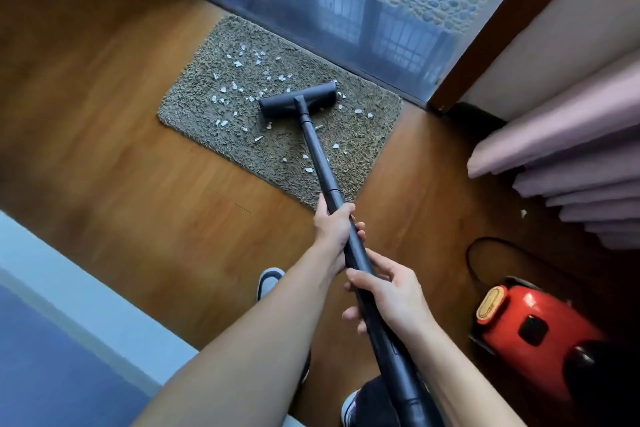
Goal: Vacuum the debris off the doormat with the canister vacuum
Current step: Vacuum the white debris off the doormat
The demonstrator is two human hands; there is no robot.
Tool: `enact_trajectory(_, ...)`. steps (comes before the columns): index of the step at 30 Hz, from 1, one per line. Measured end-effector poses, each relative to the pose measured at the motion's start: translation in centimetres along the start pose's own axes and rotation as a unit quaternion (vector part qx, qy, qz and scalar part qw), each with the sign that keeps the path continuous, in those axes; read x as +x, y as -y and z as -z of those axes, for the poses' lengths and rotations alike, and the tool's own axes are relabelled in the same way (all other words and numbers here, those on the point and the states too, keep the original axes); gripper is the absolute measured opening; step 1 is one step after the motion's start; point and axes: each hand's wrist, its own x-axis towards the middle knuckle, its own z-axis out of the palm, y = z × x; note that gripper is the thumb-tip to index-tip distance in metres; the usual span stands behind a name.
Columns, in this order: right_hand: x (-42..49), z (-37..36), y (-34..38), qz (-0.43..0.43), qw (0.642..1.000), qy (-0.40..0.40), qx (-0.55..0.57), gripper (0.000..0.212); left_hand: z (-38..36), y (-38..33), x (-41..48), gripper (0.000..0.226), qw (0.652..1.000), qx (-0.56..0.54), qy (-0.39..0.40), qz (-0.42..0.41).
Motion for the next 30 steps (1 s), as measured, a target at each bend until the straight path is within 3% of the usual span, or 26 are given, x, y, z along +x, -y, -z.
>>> enact_trajectory(9, -5.4, 1.9, 1.6, -0.037, 0.998, -0.012, -0.048, 0.052, -1.4, -0.1, -5.3, 0.058, 0.998, 0.022, 0.003, 0.063)
enact_trajectory(19, -11.1, 7.6, -1.7, -0.059, 0.993, 0.004, -0.101, 0.056, -2.5, 5.6, -12.2, 0.072, 0.993, 0.009, -0.021, 0.112)
enact_trajectory(30, -15.6, 11.8, -4.8, -0.071, 0.987, 0.001, -0.142, 0.045, -3.7, 11.5, -16.5, 0.064, 0.992, 0.002, -0.027, 0.121)
